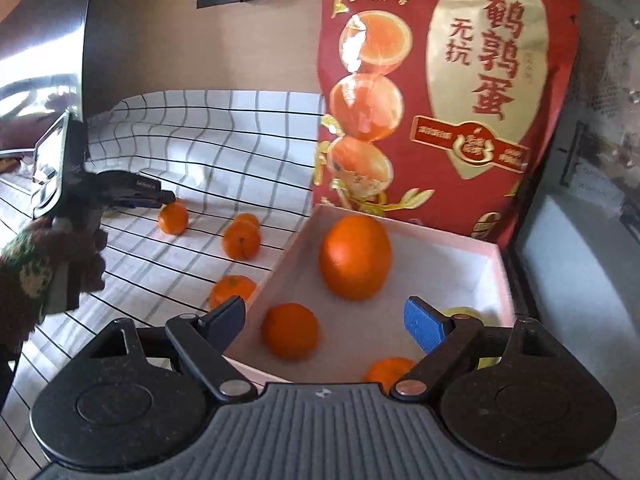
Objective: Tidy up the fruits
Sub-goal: 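Move the right tool to a small mandarin on the cloth and close on it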
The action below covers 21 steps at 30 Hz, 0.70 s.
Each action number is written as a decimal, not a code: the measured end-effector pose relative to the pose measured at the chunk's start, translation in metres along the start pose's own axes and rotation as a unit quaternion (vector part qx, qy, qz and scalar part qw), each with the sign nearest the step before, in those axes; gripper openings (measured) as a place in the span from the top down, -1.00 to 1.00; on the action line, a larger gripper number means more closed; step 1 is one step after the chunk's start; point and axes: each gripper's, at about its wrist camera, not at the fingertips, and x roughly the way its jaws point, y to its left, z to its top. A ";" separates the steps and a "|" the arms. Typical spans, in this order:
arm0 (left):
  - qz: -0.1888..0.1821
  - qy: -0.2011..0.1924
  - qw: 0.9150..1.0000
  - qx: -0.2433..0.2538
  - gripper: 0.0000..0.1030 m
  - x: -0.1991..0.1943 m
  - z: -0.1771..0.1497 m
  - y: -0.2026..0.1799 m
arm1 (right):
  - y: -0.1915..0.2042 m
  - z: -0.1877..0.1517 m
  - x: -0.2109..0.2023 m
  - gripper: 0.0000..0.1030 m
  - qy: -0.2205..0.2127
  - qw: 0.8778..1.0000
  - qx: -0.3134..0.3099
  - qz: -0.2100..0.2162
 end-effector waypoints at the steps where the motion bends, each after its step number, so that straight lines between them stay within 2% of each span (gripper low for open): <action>1: -0.005 0.000 1.000 0.006 0.61 -0.005 -0.003 0.002 | 0.004 0.002 0.002 -0.69 0.000 1.000 0.002 0.007; 5: -0.046 0.005 0.999 -0.001 0.61 -0.039 -0.019 0.024 | 0.029 0.013 0.009 -0.69 0.000 0.999 0.001 0.034; 8: -0.079 -0.021 0.996 -0.030 0.59 -0.066 -0.034 0.044 | 0.057 0.026 0.019 -0.69 0.003 0.998 -0.006 0.063; 11: -0.087 -0.062 0.993 -0.057 0.58 -0.080 -0.046 0.061 | 0.086 0.041 0.040 -0.69 0.017 0.994 -0.006 0.109; 15: -0.079 -0.074 0.987 -0.120 0.58 -0.083 -0.047 0.084 | 0.124 0.056 0.082 -0.64 0.044 0.986 0.016 0.158; 17: -0.061 -0.088 0.986 -0.129 0.57 -0.086 -0.046 0.090 | 0.139 0.058 0.108 -0.48 0.068 0.982 0.040 0.173; 19: -0.060 -0.093 0.984 -0.141 0.57 -0.087 -0.045 0.094 | 0.149 0.058 0.133 -0.36 0.094 0.980 0.060 0.165; 21: -0.065 -0.091 0.984 -0.141 0.57 -0.086 -0.044 0.094 | 0.153 0.055 0.147 -0.14 0.102 0.981 0.066 0.152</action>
